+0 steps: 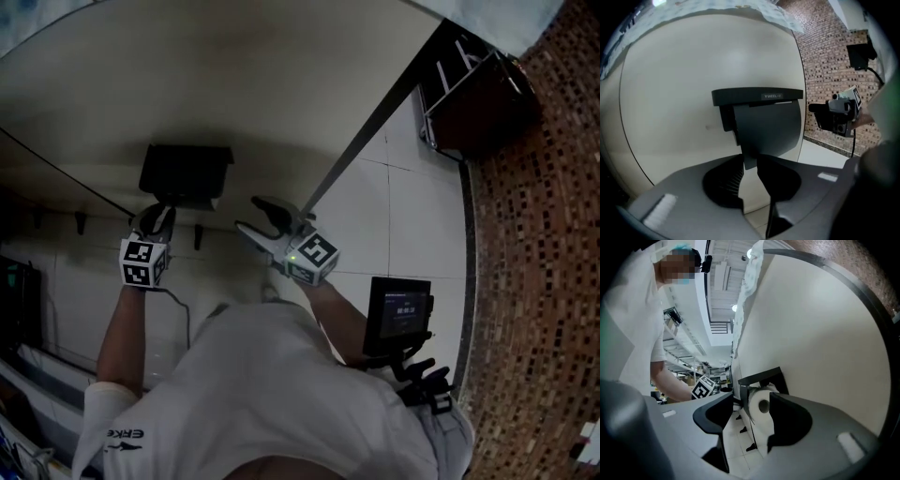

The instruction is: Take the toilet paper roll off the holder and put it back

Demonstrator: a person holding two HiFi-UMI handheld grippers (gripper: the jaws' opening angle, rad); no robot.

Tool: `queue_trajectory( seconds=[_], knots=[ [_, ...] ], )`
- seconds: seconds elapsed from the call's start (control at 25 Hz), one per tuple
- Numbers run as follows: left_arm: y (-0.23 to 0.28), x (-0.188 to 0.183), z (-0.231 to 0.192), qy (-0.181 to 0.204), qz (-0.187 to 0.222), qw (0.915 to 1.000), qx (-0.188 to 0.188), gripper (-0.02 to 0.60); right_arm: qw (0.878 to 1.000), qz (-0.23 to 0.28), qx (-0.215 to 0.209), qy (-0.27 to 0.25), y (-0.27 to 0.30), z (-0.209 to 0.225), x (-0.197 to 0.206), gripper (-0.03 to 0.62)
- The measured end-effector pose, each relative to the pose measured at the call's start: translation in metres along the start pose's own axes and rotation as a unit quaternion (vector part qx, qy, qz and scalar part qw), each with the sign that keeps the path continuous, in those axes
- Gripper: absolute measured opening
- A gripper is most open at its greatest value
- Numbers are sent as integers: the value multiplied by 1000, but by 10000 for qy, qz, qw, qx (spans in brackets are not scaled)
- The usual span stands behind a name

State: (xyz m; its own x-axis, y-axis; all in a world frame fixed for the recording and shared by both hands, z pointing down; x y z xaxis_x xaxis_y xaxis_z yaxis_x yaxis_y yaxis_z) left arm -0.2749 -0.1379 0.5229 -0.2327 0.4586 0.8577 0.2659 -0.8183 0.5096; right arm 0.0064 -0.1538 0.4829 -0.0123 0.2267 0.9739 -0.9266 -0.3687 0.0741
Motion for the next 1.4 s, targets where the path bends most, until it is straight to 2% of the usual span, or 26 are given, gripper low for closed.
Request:
queue_trajectory(
  seconds=[0.2, 0.4, 0.6, 0.8, 1.12, 1.32, 1.4],
  knots=[
    [-14, 3, 10, 186, 230, 9975, -645, 95, 9993, -150, -53, -347, -2, 0, -10, 242],
    [-40, 10, 20, 150, 441, 9885, -1437, 95, 9971, -103, -252, -715, 1, -10, -27, 233],
    [-67, 2, 48, 138, 671, 9807, -1833, 92, 9947, -128, -551, -853, -2, -15, -35, 225],
    [-94, -11, 90, 232, 954, 9752, -1986, 63, 9926, -149, -805, -893, -9, -21, -39, 213],
    [-127, -22, 122, 25, 1182, 9736, -1953, 5, 9891, -237, -825, -1199, -4, -45, -41, 190],
    [-148, -14, 130, 139, 1569, 9712, -1789, 3, 9883, -233, -679, -1344, -11, -76, -45, 108],
    [-162, -10, 135, 13, 1626, 9720, -1697, 3, 9879, -247, -584, -1416, -18, -93, -45, 62]
  ],
)
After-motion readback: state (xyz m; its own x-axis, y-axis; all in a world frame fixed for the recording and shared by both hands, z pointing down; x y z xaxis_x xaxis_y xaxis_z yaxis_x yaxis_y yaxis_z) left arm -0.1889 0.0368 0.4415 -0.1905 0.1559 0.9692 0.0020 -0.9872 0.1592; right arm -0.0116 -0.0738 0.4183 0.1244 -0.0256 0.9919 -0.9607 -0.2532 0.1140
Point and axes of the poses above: the fingertips, and each gripper's own axes: y forward along the fingers, z to its right, x out of its underside, the point moved 8 cm from there along -y, backward along the fingers, and after that the axes turned 3 degrees about -z, right-handed, at the moved point
